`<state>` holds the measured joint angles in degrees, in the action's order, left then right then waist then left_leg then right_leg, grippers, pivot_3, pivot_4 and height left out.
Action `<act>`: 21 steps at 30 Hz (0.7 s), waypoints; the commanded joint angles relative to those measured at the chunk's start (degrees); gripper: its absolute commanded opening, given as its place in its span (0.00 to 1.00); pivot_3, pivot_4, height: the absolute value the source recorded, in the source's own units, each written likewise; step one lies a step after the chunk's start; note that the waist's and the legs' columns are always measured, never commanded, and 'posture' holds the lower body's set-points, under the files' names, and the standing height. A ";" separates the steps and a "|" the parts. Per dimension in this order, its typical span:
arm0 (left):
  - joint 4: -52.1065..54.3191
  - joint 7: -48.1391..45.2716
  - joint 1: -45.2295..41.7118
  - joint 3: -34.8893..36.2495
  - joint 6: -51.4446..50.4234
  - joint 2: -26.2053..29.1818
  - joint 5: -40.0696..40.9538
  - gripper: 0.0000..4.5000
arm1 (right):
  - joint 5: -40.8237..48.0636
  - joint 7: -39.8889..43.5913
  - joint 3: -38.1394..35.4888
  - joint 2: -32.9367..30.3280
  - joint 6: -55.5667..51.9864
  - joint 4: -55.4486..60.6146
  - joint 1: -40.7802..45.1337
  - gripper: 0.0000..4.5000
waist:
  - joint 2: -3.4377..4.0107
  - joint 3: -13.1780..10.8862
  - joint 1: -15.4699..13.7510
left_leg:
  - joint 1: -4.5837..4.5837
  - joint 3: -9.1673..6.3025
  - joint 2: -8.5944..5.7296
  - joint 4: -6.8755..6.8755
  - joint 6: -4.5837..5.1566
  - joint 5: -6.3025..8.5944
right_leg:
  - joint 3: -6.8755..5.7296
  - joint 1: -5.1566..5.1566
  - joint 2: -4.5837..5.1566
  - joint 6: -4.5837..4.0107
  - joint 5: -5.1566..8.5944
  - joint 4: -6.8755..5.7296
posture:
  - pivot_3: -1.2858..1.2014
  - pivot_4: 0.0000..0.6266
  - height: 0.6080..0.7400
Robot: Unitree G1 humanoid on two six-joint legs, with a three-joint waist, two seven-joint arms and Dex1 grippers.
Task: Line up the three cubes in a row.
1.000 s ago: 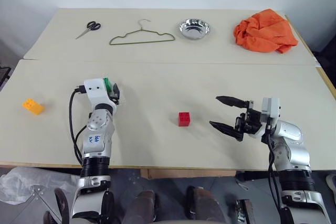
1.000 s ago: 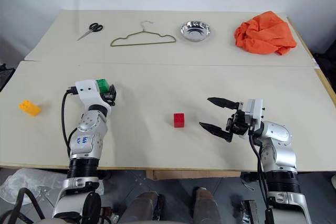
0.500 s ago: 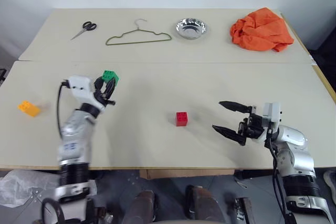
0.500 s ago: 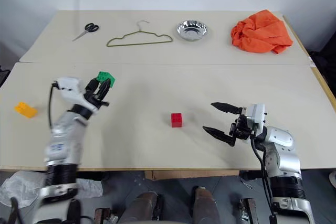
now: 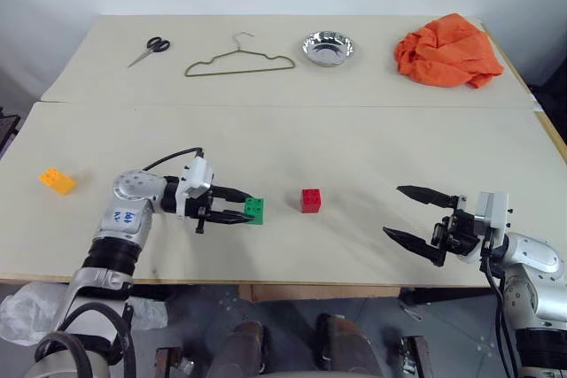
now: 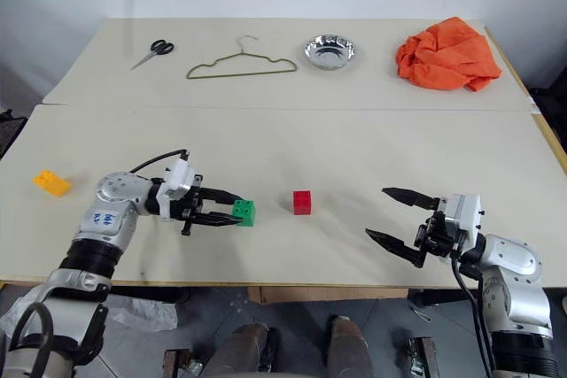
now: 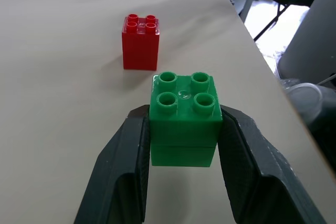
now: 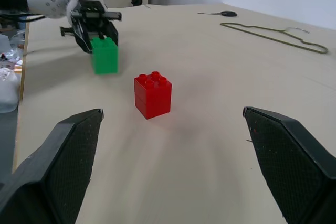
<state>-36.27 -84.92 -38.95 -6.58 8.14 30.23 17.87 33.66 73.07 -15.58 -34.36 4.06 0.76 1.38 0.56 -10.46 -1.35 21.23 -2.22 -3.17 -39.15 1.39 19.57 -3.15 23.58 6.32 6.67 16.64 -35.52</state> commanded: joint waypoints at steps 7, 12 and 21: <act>-13.84 -4.11 -6.46 1.05 10.41 -0.35 -3.70 0.33 | 1.69 -2.21 -1.99 -0.28 -0.23 4.53 -2.70 1.00 | -0.07 -0.04 -0.02 | -0.02 0.06 0.00 -0.01 0.05 -0.01 | 0.03 0.01 0.00 0.02 -0.01 -0.04 | 0.52 0.24 1.00; -17.46 -2.31 -8.07 1.87 13.18 -0.48 -4.52 0.33 | 1.47 -2.58 -1.48 0.17 0.25 4.24 -2.69 1.00 | -0.08 -0.04 -0.03 | -0.03 0.05 0.00 -0.02 0.05 -0.01 | 0.04 0.00 0.01 0.03 -0.01 -0.05 | 0.52 0.24 1.00; -19.21 -3.52 -9.74 1.86 10.48 -0.87 -5.53 0.68 | 2.02 -0.44 0.76 -0.36 -1.51 4.02 -0.46 1.00 | -0.08 -0.05 -0.02 | -0.02 0.05 -0.02 -0.04 0.08 -0.01 | 0.03 0.00 0.00 0.04 -0.02 -0.08 | 0.52 0.24 1.00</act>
<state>-55.74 -85.99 -47.28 -5.53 18.46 28.95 12.71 34.24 71.90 -14.99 -33.94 2.86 3.17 0.06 0.48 -10.50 -1.37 21.21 -2.17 -3.19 -39.20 1.47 19.56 -3.11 23.59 6.32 6.71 16.62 -35.60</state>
